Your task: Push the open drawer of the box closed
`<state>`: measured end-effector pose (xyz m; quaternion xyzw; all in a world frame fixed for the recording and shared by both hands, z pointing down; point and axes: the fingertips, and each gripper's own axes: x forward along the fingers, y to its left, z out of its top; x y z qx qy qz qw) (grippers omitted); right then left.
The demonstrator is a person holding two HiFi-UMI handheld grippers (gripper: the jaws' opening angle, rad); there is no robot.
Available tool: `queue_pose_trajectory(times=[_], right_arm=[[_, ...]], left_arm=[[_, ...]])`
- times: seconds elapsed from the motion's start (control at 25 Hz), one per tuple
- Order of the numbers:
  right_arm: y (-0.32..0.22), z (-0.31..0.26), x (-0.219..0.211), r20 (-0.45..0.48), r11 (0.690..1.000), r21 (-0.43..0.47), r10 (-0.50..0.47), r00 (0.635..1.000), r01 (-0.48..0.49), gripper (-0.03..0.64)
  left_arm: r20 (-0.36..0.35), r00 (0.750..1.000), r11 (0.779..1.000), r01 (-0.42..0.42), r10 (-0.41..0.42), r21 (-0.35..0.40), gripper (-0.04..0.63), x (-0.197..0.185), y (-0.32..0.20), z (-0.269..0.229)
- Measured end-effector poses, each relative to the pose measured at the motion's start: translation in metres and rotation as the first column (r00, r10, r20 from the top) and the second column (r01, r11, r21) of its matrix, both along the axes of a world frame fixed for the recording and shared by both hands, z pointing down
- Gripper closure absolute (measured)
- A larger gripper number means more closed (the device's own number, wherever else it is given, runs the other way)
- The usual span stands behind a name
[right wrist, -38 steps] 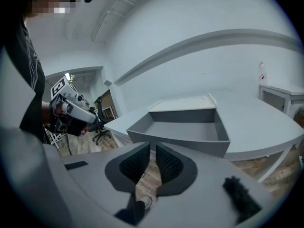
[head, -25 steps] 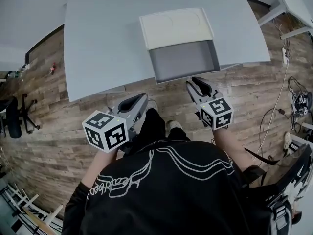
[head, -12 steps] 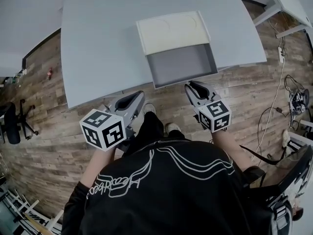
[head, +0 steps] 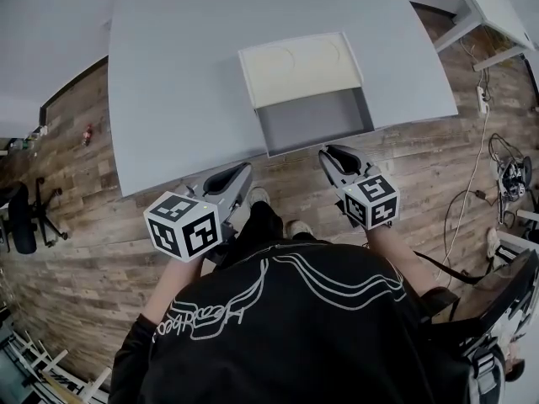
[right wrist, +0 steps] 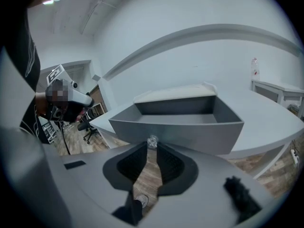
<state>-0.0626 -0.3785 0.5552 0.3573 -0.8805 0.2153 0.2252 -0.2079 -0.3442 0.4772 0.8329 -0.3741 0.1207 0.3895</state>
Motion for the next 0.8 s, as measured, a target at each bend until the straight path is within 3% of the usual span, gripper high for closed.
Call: queue_pose_trajectory(times=[0.8], right_arm=[[-0.071, 0.000, -0.021, -0.031, 0.998, -0.047, 0.038, 0.999, -0.040, 0.546]], left_arm=[[-0.001, 1.000, 0.999, 0.015, -0.015, 0.030, 0.591, -0.033, -0.049, -0.012]])
